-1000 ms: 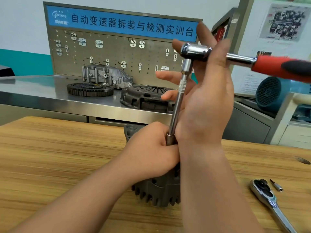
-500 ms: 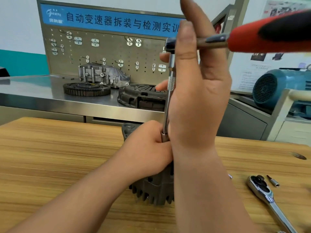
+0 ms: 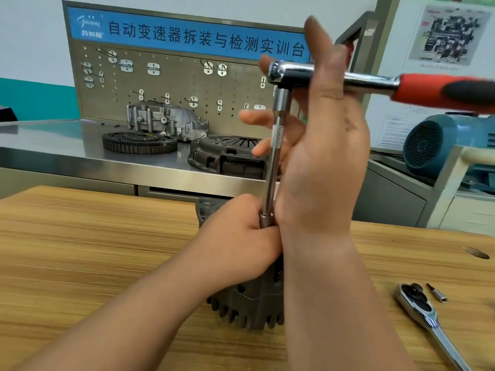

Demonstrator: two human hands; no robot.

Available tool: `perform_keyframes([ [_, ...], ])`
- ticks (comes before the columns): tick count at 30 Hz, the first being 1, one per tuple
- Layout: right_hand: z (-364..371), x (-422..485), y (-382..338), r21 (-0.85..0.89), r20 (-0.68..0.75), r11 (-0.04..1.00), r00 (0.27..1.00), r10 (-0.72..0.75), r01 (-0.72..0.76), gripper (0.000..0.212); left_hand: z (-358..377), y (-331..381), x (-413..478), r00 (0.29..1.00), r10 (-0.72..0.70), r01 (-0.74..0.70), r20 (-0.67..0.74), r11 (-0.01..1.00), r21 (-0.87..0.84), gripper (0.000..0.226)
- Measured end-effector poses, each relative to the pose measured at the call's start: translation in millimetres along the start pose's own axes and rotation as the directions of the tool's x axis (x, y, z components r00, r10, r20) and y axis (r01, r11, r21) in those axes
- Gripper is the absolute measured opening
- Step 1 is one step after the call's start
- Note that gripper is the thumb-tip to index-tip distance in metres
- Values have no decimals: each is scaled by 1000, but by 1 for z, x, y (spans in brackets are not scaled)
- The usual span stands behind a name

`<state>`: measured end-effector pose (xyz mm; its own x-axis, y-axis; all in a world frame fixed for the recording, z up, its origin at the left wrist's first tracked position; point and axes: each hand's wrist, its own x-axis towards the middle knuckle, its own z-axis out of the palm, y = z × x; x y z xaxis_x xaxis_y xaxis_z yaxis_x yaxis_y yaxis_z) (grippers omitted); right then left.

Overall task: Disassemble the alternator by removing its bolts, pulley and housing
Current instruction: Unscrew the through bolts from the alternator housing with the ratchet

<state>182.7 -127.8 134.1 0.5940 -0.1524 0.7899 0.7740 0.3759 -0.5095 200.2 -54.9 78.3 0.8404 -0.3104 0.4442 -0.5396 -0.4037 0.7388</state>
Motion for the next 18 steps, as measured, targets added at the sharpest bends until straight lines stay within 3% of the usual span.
perform_keyframes([
  [3,5,1,4,-137,-7,962,971,-238,235,30,1,1,-1,1000,14,-14,-14,1000,18,21],
  [5,5,2,5,-122,2,961,968,-252,250,20,2,1,0,999,18,-16,-40,998,55,21],
  [9,4,3,3,13,41,1000,999,-21,21,40,-1,1,0,1000,22,-22,0,999,43,25],
  [14,-7,10,4,230,36,949,976,214,-217,58,-2,1,-1,1000,-3,2,28,999,39,27],
  [18,-7,6,5,154,55,972,984,171,-177,51,0,1,-1,1000,-28,27,15,999,25,27],
])
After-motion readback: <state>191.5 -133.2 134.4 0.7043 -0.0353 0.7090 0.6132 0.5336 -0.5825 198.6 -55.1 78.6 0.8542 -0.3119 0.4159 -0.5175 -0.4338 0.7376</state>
